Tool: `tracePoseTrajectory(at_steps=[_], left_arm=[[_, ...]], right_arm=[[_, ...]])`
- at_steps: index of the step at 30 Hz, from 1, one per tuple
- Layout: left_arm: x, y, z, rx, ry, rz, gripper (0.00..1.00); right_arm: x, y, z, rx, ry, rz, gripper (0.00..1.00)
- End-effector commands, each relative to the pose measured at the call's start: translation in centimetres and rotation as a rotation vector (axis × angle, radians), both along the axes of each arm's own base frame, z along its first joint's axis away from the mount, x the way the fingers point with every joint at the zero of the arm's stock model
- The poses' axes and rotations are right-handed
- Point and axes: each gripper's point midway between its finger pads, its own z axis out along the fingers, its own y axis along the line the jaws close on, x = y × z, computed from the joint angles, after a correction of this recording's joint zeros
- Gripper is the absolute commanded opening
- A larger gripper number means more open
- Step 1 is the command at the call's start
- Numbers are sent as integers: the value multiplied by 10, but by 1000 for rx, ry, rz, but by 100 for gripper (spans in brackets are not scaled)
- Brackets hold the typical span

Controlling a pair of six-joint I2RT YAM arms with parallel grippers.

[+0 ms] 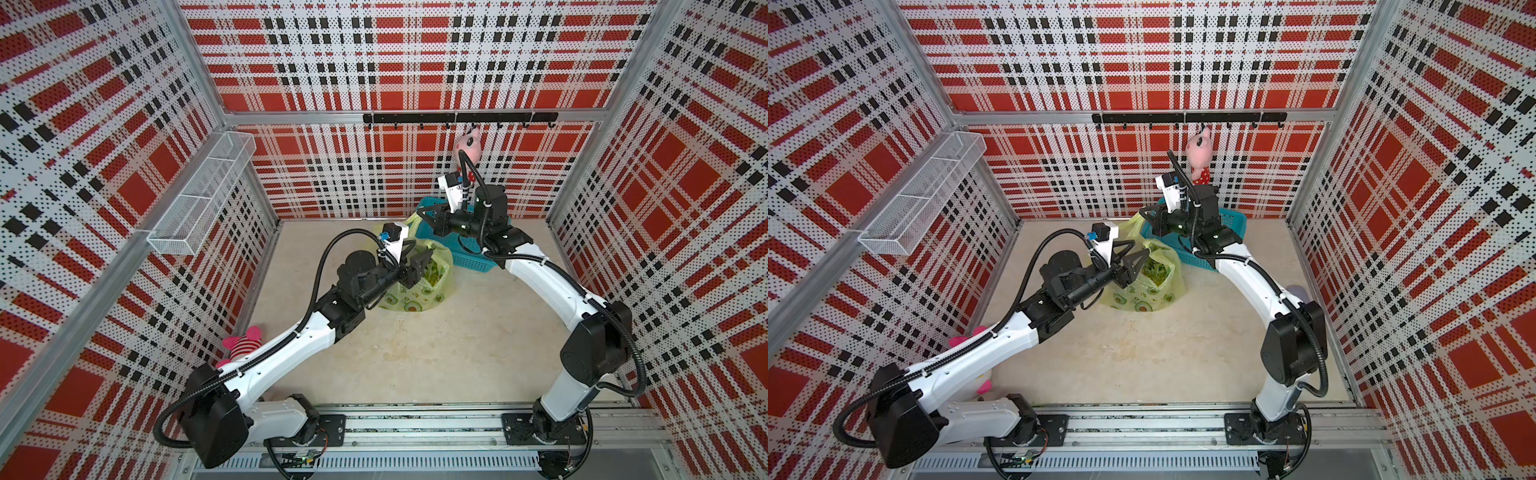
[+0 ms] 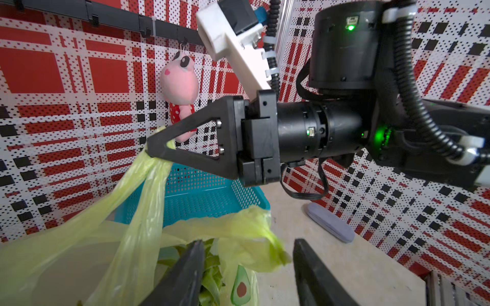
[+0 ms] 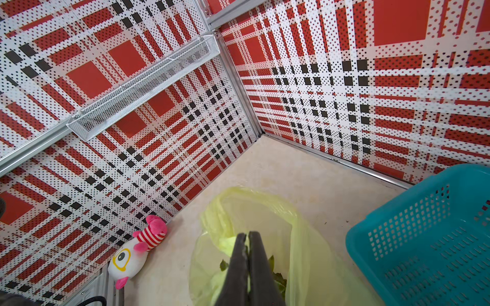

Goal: Place the pineapple into a plastic bag & tie a knot
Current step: Cross the plastic bag at the center of the board.

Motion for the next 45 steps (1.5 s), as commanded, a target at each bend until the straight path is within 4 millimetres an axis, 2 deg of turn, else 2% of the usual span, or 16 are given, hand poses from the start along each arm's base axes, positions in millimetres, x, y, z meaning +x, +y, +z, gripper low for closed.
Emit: tracePoseTrajectory(at_steps=[1,4,11,14,18,20,22,23,27,33,45], left_arm=[[2,-5,9,-8,-9,-16,57],[-2,-11,10,-17,-10,-56,63],[3,-20,13,-64,15,-78,65],[-2,-27,14,-81,19,-133,70],[-2,-28,10,-88,26,-135,77],[1,-25,9,-89,30,-114,76],[5,-20,6,-91,37,-86,71],[7,-18,6,-93,39,-75,66],[12,-12,3,-100,54,-61,34],[14,-6,0,-89,63,-49,1],[21,12,-1,-89,57,30,0]], right_arm=[[4,-1,6,-4,-22,-9,0],[3,-1,7,-1,-26,-6,0],[3,0,6,0,-22,-3,0],[4,0,3,-4,-18,-6,0],[4,0,3,-4,-19,-9,0],[4,0,4,-5,-21,-8,0],[4,0,4,-6,-20,-9,0],[4,-1,3,-6,-19,-10,0],[4,-2,4,-9,-22,-20,0],[4,-6,9,-11,-33,-36,0],[3,-15,13,-30,-42,-69,0]])
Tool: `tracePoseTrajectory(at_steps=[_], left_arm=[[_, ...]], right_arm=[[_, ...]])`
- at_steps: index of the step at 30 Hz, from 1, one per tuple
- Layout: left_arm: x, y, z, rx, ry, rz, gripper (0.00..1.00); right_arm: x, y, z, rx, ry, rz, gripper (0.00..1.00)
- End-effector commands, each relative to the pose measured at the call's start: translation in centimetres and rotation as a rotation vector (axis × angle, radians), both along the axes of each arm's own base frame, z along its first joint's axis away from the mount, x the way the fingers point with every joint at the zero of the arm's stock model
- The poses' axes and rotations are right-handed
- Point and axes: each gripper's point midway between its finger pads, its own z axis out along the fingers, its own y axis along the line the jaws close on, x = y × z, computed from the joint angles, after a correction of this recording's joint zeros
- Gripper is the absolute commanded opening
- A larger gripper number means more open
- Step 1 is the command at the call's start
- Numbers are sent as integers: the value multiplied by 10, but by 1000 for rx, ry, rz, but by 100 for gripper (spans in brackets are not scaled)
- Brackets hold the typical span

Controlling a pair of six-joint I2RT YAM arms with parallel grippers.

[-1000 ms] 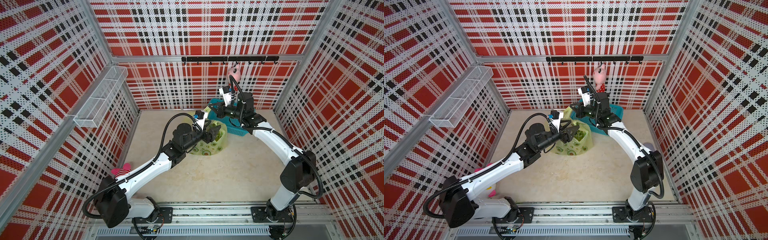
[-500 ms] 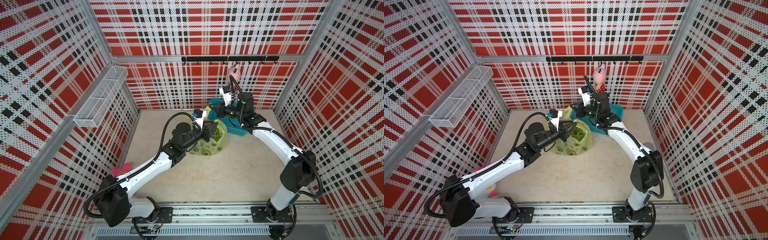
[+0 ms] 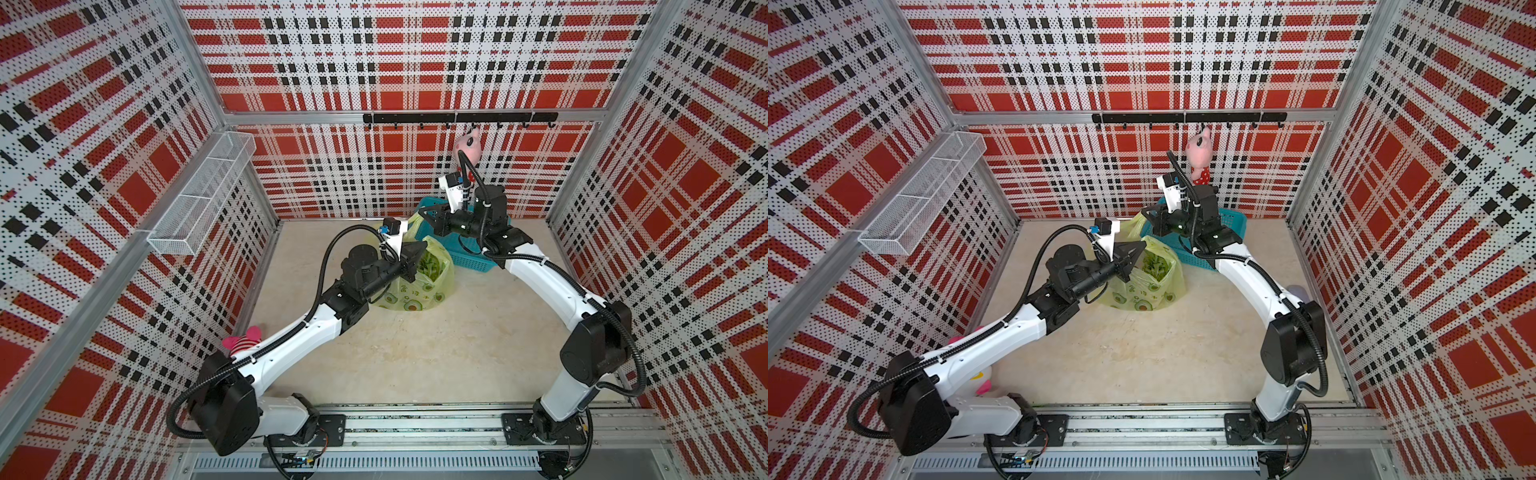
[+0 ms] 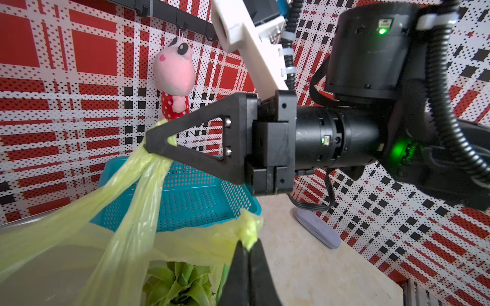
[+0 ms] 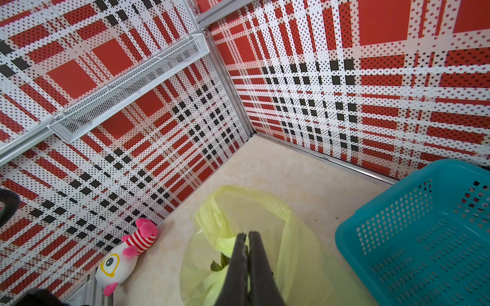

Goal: Place the pineapple into a plastic bag & tie a knot
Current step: Cross the plastic bag at the center of the board.

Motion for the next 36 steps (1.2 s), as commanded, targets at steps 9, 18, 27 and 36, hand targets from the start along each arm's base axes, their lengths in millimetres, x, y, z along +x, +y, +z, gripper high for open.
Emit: tracePoseTrajectory(at_steps=[9,18,27,36], left_arm=[[12,31,1,-46,22,98,0],[24,25,-7,-25,47,94,0],[28,24,-12,-19,56,87,0],[25,27,-13,-12,49,84,0]], right_arm=[[-23,-28,7,-62,-45,-50,0],[-90,-13,-24,-145,-134,68,0],[-95,1,-49,-159,-123,67,1],[-92,-7,-55,-160,-24,3,14]])
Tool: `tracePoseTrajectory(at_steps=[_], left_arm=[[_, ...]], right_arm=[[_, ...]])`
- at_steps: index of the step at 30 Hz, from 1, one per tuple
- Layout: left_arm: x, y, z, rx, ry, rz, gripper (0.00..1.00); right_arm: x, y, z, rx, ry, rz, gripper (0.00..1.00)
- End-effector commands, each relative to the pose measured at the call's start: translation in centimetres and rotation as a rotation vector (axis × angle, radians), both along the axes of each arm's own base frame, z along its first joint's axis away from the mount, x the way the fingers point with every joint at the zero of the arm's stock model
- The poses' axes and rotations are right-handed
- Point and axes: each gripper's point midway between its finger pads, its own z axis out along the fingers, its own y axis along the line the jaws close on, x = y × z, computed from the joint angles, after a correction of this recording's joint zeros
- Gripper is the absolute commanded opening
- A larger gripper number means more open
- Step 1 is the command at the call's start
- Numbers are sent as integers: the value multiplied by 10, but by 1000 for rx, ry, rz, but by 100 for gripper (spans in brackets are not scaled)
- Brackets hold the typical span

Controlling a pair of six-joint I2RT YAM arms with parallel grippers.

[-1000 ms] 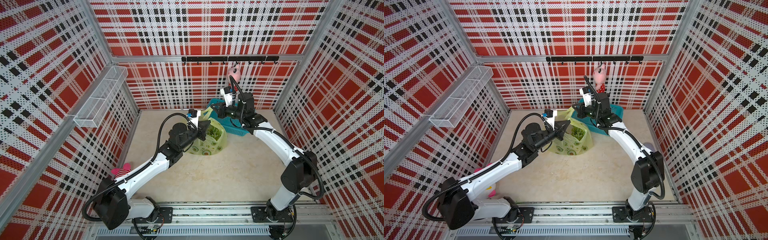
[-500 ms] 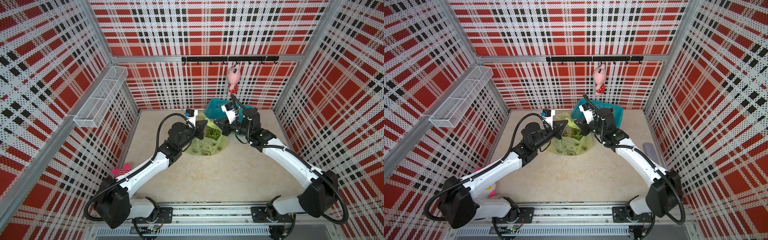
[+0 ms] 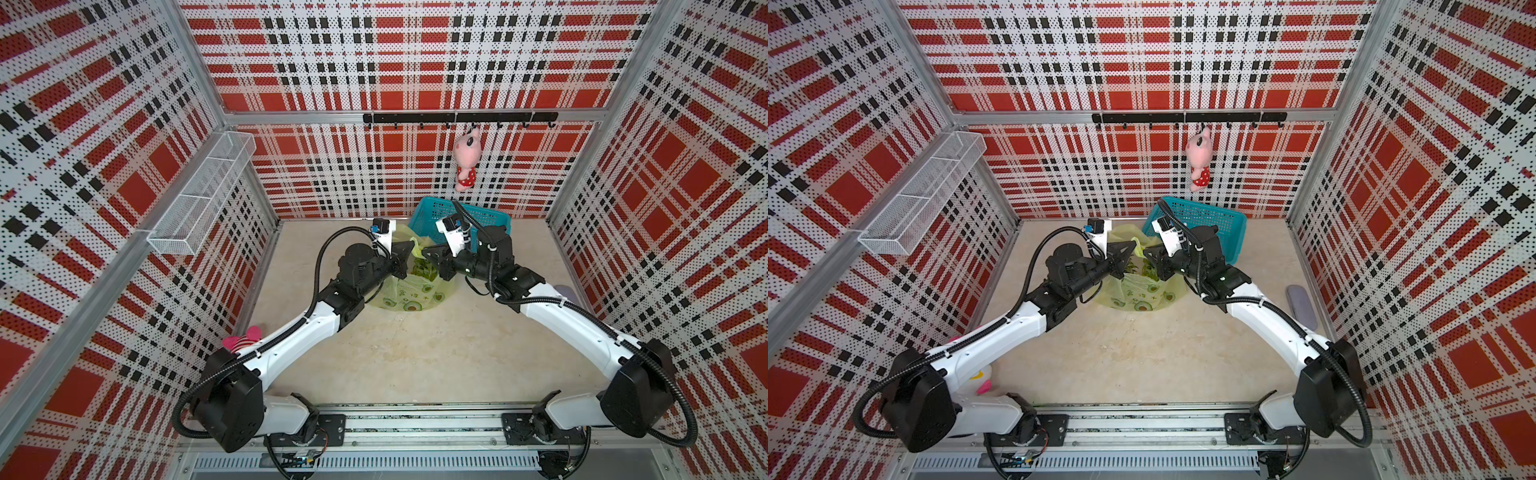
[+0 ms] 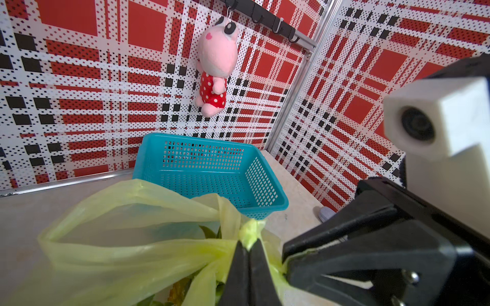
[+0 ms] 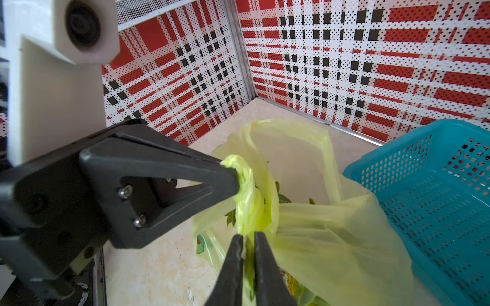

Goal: Place the pineapple into a plastic bag & tie a knot
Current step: Cross the plastic bag at the center of the board.

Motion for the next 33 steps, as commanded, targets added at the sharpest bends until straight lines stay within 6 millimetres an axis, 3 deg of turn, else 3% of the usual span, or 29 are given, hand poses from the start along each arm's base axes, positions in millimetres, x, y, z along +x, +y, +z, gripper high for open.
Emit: tracePoseTrajectory(at_steps=[1,7,19,26,33], left_arm=[[-1,2,17,-17,-44,-9,0],[-2,2,16,-14,-43,-14,0],[-2,-1,15,-3,-51,-33,0],[-3,-2,15,-3,-50,-36,0],[-4,-4,17,-4,-56,-49,0]], right_arm=[[2,-4,1,-6,34,-38,14],[0,-7,0,-29,78,-48,9],[-13,-6,-11,-88,138,7,14],[-12,-8,-8,-89,140,-8,6],[-16,-2,-22,-112,157,40,0]])
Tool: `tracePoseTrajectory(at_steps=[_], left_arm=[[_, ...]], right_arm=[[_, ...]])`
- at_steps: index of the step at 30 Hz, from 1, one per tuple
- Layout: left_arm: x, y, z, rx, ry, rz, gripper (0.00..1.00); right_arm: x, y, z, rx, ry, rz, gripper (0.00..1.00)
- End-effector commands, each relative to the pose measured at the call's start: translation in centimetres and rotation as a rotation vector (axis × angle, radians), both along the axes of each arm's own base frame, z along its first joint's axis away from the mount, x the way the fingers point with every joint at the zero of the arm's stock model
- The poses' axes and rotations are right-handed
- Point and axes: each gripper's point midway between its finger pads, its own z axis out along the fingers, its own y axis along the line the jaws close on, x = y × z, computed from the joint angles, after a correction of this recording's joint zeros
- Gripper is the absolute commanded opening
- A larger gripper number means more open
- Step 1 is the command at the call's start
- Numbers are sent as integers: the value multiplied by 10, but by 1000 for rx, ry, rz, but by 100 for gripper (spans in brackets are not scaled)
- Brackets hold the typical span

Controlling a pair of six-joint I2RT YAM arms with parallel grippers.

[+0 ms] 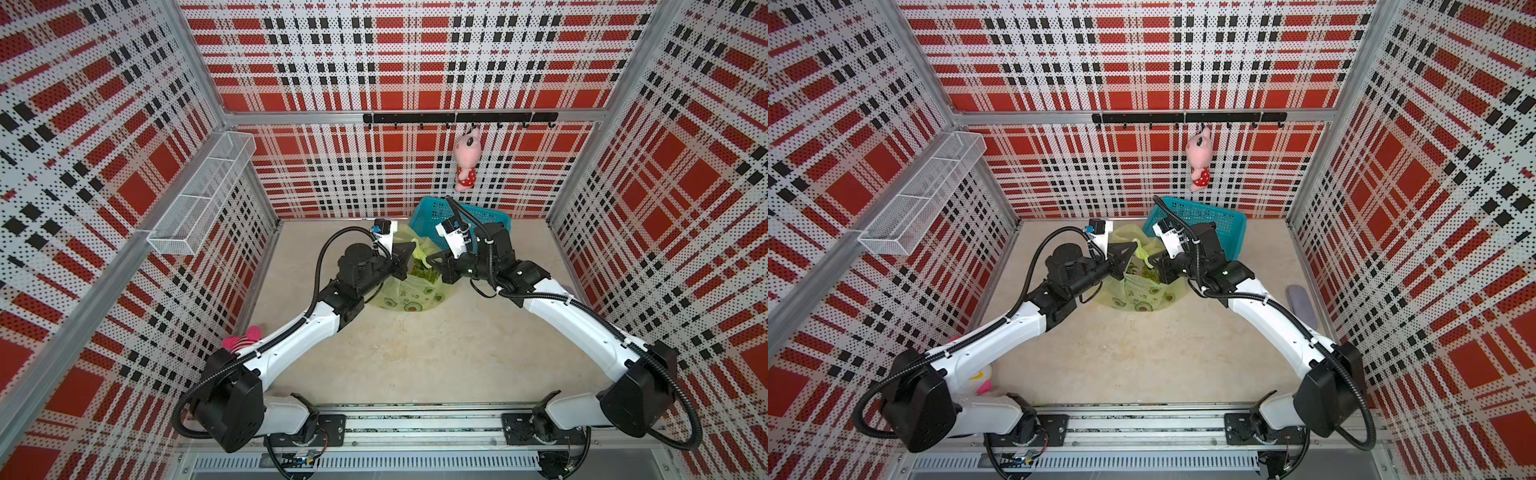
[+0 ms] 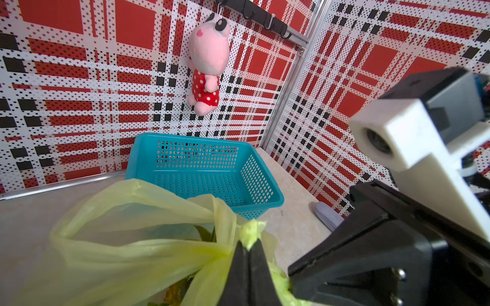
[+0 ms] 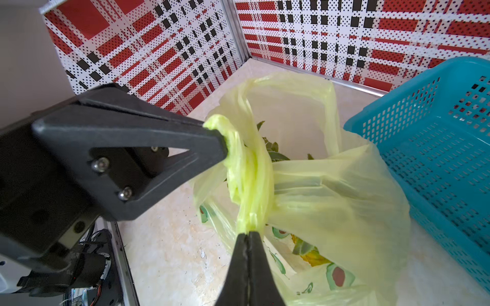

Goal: Place the pineapple into a plastic bag & tie a knot
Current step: Cross the plastic bag at the center of the board.

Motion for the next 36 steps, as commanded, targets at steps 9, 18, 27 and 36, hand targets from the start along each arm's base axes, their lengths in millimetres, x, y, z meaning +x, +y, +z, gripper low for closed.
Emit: tracePoseTrajectory(at_steps=[9,18,27,36], left_arm=[[-2,-1,17,-15,-43,-21,0],[-5,3,19,-35,-37,-12,0],[-11,7,19,-53,-31,-12,0],[-16,15,32,-90,-64,9,0]], right_arm=[[12,39,-24,43,-145,55,0],[50,49,4,295,-310,-72,0],[69,41,25,477,-379,-189,0],[53,49,-25,434,-282,-153,0]])
